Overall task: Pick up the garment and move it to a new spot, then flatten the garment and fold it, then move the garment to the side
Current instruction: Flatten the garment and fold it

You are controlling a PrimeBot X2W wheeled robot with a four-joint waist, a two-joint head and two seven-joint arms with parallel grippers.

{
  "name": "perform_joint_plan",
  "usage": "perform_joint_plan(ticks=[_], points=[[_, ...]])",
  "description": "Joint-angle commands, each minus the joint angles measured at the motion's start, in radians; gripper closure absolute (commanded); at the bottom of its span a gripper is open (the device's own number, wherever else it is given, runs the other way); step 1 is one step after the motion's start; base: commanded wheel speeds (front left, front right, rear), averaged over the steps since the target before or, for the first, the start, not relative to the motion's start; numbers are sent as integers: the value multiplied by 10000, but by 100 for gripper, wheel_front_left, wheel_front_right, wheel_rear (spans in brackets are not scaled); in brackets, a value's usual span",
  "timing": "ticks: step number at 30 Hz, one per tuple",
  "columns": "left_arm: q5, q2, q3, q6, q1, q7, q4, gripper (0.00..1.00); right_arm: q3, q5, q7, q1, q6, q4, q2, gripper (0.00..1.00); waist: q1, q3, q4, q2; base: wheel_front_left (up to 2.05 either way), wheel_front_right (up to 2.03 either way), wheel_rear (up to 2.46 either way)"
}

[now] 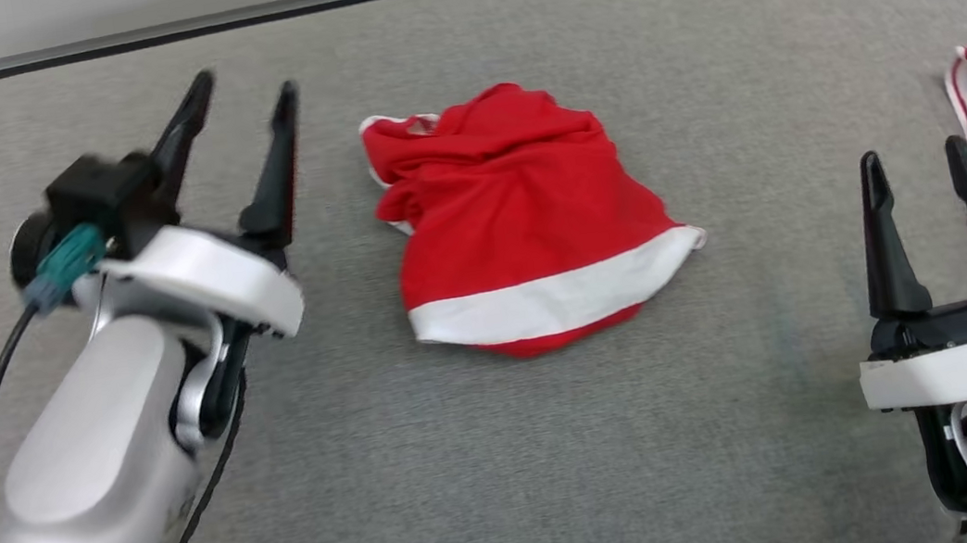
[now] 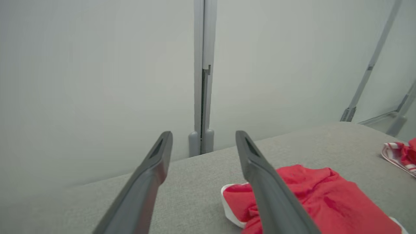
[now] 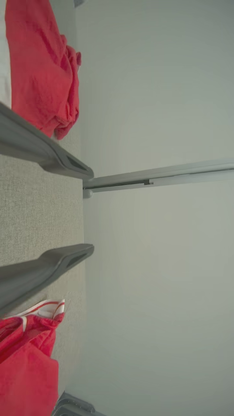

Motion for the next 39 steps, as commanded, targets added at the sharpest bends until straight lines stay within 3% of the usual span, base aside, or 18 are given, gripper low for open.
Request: perform_joint_plan(ticks=[1,7,10,15,27,39], points=[[-28,33,91,72,261,-50,-91,0,-17,-95,-57,110,-4,20,-26,0,0,-376,486,0,0,0,0],[386,140,1280,296,2390,-75,-1435,0,-40,-183,-57,417,-4,309,-34,0,0,-832,1240,0,0,0,0],[636,-420,1997,342,3566,-67,-1986,0,-116,-172,-59,575,-4,560,-44,0,0,-993,1483,0,0,0,0],[1325,-1339,2790,12,4615,-71,-2273,0,-216,-223,-57,626,-4,909,-84,0,0,-1030,1701,0,0,0,0],[2797,-2344,4073,-955,4818,-73,-1960,0,-346,-207,-57,372,-4,1292,-95,0,0,-826,1913,0,0,0,0],[3348,-2742,4599,-1385,4884,-73,-1654,0,-404,103,-57,341,-4,1661,-69,0,0,-837,1864,0,0,0,0]])
